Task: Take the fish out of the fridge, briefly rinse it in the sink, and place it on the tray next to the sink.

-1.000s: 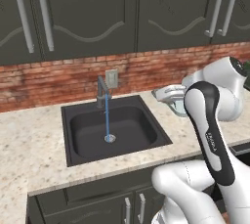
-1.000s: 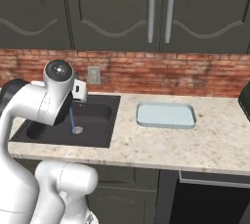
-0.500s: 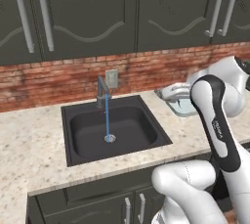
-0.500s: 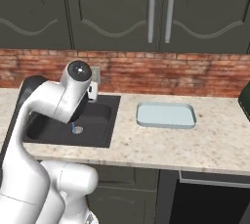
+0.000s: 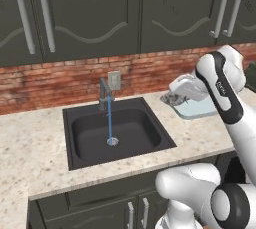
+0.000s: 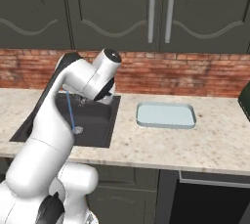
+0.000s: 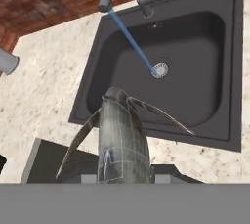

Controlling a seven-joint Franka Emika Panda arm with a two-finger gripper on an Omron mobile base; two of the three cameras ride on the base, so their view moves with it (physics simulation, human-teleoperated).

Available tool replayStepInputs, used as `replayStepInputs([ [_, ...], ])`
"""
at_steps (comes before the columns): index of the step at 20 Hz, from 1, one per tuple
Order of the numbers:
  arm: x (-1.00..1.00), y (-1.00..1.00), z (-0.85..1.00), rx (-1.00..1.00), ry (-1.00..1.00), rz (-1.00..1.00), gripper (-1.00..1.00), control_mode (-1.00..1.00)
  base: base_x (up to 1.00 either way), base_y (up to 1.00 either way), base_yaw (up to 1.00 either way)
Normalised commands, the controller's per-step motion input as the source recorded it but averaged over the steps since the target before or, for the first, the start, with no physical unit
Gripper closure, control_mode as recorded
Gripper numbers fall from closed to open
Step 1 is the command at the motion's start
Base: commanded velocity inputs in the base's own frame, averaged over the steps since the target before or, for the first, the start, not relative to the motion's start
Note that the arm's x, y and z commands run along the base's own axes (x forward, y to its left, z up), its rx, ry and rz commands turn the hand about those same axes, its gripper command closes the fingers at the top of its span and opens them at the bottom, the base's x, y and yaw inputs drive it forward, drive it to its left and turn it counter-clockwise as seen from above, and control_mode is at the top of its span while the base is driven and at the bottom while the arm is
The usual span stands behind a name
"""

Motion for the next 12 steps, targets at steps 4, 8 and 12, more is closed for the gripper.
replayStepInputs([
  [4,-0.16,-0.07,-0.23,0.05,0.01,0.01,1.0,-1.0,0.0,0.0,0.0],
  [8,-0.23,-0.26,-0.73,0.12,0.0,0.0,1.0,-1.0,0.0,0.0,0.0],
  [12,0.18,-0.37,-0.21,0.21,0.02,0.0,1.0,-1.0,0.0,0.0,0.0],
])
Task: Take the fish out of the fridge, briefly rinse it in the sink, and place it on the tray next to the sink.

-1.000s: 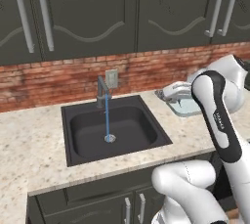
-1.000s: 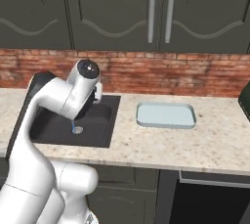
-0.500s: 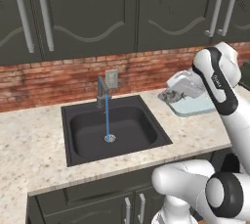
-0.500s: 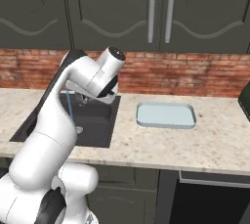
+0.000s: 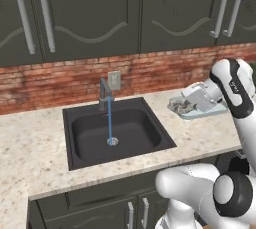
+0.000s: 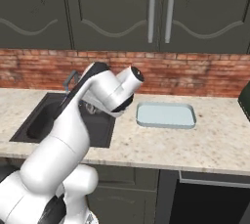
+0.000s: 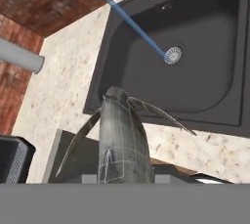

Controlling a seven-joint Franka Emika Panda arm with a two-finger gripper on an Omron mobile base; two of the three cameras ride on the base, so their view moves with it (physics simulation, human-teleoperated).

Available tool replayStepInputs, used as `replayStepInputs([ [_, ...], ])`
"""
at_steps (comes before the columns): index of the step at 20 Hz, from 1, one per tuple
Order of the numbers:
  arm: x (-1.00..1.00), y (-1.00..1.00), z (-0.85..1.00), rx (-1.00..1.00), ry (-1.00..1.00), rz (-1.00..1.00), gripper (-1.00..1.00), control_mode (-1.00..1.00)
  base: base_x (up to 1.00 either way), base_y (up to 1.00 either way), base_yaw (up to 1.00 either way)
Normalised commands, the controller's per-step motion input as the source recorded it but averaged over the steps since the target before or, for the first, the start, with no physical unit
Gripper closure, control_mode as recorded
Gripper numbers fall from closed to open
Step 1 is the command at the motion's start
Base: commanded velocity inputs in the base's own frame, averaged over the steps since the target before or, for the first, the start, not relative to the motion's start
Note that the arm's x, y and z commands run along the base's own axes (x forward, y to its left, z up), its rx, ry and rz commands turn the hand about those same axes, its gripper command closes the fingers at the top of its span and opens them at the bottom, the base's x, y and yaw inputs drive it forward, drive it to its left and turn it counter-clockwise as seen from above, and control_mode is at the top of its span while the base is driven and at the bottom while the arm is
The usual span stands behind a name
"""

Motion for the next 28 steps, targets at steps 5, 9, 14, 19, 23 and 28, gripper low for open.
replayStepInputs([
  [5,0.51,-0.1,-0.11,0.21,0.07,0.0,1.0,-1.0,0.0,0.0,0.0],
  [9,0.69,0.01,-0.18,0.12,0.12,0.0,1.0,-1.0,0.0,0.0,0.0],
  [14,0.4,0.16,-0.32,0.01,0.04,0.0,1.0,-1.0,0.0,0.0,0.0],
  [19,0.08,0.23,-0.59,-0.01,0.03,0.0,1.0,-1.0,0.0,0.0,0.0],
  [23,0.1,0.22,-0.32,0.0,0.0,0.0,1.0,-1.0,0.0,0.0,0.0],
  [28,0.31,0.43,-0.13,0.04,0.0,0.0,1.0,-1.0,0.0,0.0,0.0],
])
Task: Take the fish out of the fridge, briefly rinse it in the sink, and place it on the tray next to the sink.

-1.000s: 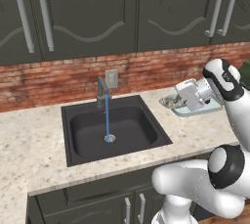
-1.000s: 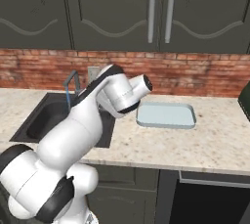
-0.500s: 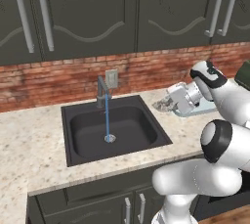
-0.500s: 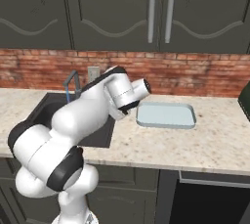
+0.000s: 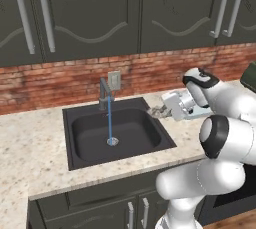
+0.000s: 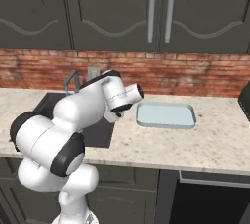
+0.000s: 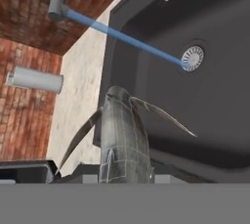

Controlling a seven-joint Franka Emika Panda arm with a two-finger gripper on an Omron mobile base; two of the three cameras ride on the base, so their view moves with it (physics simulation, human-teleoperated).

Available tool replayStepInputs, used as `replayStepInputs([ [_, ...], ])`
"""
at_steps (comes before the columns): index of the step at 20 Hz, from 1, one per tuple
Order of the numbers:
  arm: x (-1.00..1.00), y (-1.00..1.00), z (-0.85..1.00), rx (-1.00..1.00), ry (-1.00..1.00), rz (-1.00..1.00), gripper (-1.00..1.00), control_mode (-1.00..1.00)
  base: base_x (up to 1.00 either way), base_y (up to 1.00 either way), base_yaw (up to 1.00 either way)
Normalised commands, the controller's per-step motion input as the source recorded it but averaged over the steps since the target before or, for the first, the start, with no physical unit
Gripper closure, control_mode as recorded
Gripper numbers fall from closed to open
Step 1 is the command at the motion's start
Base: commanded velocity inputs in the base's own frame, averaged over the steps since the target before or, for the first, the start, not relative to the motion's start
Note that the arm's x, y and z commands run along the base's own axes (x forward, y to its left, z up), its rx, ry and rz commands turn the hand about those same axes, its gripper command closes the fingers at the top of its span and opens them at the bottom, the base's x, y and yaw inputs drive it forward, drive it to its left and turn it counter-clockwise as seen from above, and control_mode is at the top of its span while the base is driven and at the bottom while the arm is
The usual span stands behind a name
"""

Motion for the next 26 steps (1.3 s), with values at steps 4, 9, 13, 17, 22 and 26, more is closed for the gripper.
replayStepInputs([
  [4,0.28,0.62,-0.17,0.03,0.0,0.0,1.0,-1.0,0.0,0.0,0.0],
  [9,0.21,0.58,-0.15,0.01,0.01,0.0,1.0,-1.0,0.0,0.0,0.0],
  [13,0.15,0.57,-0.14,0.0,0.01,0.0,1.0,-1.0,0.0,0.0,0.0],
  [17,0.28,0.56,-0.13,0.0,0.01,0.0,1.0,-1.0,0.0,0.0,0.0],
  [22,0.51,0.33,-0.14,0.05,0.02,0.0,1.0,-1.0,0.0,0.0,0.0],
  [26,0.48,0.23,-0.1,0.06,0.03,0.0,1.0,-1.0,0.0,0.0,0.0],
])
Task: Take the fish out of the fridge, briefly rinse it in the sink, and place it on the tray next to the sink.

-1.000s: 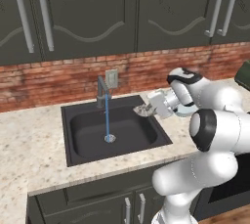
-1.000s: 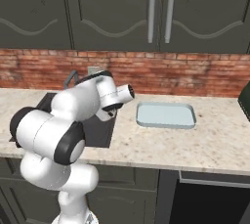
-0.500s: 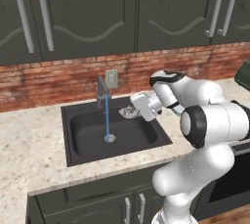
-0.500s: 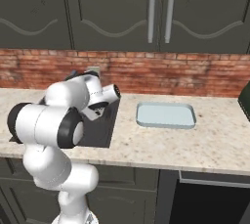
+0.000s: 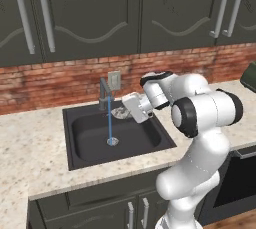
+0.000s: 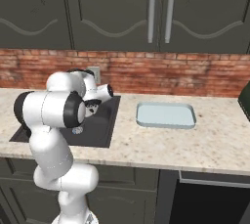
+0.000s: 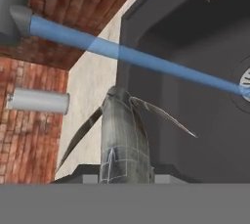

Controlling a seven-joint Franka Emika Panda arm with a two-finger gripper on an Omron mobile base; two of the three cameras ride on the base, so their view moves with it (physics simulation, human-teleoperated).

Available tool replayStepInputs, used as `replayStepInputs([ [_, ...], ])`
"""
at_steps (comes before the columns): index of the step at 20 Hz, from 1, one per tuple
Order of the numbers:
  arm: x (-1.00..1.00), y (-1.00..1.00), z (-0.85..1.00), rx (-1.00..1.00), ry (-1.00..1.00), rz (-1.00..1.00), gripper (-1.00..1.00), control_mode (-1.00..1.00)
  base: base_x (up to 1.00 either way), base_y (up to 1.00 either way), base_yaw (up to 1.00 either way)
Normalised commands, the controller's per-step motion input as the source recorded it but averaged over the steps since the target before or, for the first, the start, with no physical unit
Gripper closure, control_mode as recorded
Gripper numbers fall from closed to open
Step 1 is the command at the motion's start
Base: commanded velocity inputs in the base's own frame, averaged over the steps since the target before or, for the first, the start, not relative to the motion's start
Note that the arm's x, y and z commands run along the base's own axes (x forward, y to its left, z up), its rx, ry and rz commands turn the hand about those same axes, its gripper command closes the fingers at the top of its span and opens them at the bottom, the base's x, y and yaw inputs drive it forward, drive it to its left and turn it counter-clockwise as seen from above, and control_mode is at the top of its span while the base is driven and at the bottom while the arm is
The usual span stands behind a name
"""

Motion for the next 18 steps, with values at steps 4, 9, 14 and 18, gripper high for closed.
replayStepInputs([
  [4,0.46,0.12,-0.1,0.06,0.0,0.0,1.0,-1.0,0.0,0.0,0.0],
  [9,0.41,0.1,-0.1,0.08,0.01,0.0,1.0,-1.0,0.0,0.0,0.0],
  [14,0.31,0.09,-0.05,0.0,0.03,-0.02,1.0,-1.0,0.0,0.0,0.0],
  [18,0.51,0.06,-0.14,0.0,-0.01,-0.1,1.0,-1.0,0.0,0.0,0.0],
])
